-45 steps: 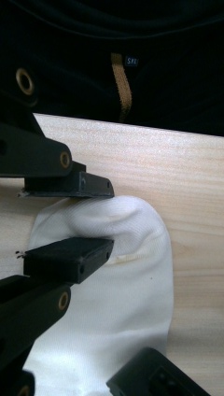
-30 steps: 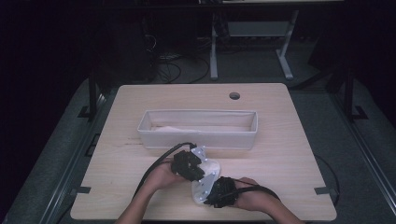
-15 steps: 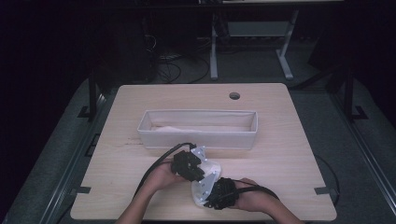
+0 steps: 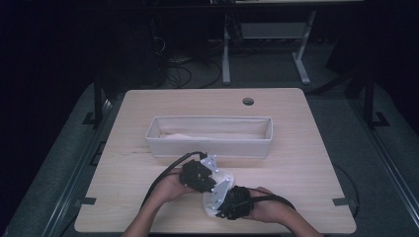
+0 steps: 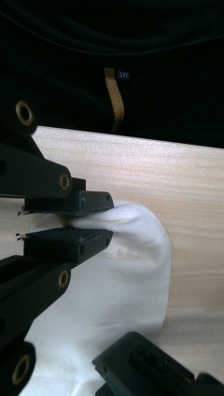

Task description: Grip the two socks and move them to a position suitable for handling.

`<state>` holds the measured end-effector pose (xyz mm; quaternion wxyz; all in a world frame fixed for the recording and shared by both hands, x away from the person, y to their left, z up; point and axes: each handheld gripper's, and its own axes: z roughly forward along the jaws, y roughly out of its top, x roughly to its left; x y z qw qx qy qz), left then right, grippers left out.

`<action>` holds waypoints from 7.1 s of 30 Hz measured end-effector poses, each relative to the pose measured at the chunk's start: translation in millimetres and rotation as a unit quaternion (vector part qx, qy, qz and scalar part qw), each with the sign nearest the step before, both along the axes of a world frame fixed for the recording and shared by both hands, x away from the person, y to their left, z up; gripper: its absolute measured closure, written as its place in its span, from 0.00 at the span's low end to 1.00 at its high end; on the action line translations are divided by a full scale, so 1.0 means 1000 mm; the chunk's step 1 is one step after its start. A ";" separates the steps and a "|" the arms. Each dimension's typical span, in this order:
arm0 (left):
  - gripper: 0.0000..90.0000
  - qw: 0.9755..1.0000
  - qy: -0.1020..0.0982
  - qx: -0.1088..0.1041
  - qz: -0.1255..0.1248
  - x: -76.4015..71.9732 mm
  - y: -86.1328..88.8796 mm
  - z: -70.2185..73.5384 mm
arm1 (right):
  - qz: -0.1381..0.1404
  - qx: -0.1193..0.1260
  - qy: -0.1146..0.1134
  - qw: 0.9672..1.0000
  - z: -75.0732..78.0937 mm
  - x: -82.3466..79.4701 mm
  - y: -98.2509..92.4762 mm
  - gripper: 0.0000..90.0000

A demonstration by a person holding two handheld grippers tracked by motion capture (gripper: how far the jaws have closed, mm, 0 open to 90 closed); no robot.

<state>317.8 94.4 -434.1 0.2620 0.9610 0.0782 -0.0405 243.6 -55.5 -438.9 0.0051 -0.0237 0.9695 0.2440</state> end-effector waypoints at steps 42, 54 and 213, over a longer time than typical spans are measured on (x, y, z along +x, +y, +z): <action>0.93 0.999 0.020 0.007 -0.025 -0.004 -0.003 -0.002 | -0.020 0.014 -0.016 1.000 0.034 0.006 -0.006 0.90; 0.92 0.999 0.038 0.009 -0.031 -0.008 -0.004 -0.008 | -0.022 0.020 -0.023 0.999 0.040 0.008 -0.007 0.91; 0.73 0.996 -0.027 -0.036 0.078 -0.039 0.117 0.011 | -0.123 -0.024 0.027 0.992 0.039 0.063 -0.007 0.91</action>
